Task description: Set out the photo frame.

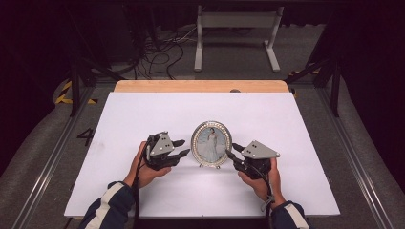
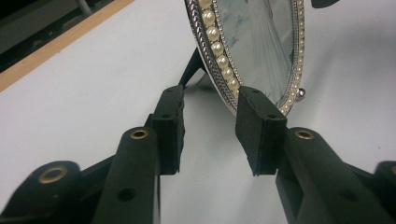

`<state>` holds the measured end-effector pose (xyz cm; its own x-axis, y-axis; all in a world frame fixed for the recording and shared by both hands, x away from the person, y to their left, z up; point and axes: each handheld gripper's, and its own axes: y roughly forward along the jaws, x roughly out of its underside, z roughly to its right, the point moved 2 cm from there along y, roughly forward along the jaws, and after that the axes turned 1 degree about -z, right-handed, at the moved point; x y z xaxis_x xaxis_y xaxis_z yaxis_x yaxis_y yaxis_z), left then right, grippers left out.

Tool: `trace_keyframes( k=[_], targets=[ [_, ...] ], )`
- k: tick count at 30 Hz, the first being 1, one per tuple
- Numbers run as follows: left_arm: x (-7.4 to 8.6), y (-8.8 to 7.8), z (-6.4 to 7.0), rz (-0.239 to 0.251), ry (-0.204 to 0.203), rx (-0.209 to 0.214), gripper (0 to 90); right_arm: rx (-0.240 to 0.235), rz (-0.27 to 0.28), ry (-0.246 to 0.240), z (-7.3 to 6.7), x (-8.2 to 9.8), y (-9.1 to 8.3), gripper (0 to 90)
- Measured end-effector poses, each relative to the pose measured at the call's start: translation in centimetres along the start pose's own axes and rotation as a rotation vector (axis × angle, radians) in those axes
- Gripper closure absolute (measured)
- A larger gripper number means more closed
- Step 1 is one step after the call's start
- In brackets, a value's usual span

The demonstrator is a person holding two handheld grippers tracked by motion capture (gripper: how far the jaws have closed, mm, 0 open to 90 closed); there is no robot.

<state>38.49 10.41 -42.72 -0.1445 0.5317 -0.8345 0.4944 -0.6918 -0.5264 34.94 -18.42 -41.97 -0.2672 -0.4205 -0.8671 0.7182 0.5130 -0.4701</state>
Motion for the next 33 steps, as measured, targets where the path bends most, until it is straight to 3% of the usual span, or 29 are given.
trace_keyframes(
  k=[6, 15, 23, 33],
  targets=[
    [0.7, -0.9, 0.3, -0.023, 0.028, -0.032, 50.8, -0.011, -0.02, -0.045, 0.0, 0.5, -0.5, 53.4],
    [2.6, -2.8, 0.8, -0.056, 0.052, -0.065, 36.7, -0.029, -0.034, -0.061, 0.3, 1.6, -1.9, 44.1],
    [5.4, -5.3, 0.8, -0.083, 0.026, -0.098, 25.5, 0.014, -0.063, -0.04, 1.4, 3.3, -3.2, 32.1],
    [8.3, -7.5, 0.4, -0.119, -0.019, -0.13, 14.7, 0.043, -0.106, -0.014, 2.7, 6.1, -4.6, 24.2]
  ],
)
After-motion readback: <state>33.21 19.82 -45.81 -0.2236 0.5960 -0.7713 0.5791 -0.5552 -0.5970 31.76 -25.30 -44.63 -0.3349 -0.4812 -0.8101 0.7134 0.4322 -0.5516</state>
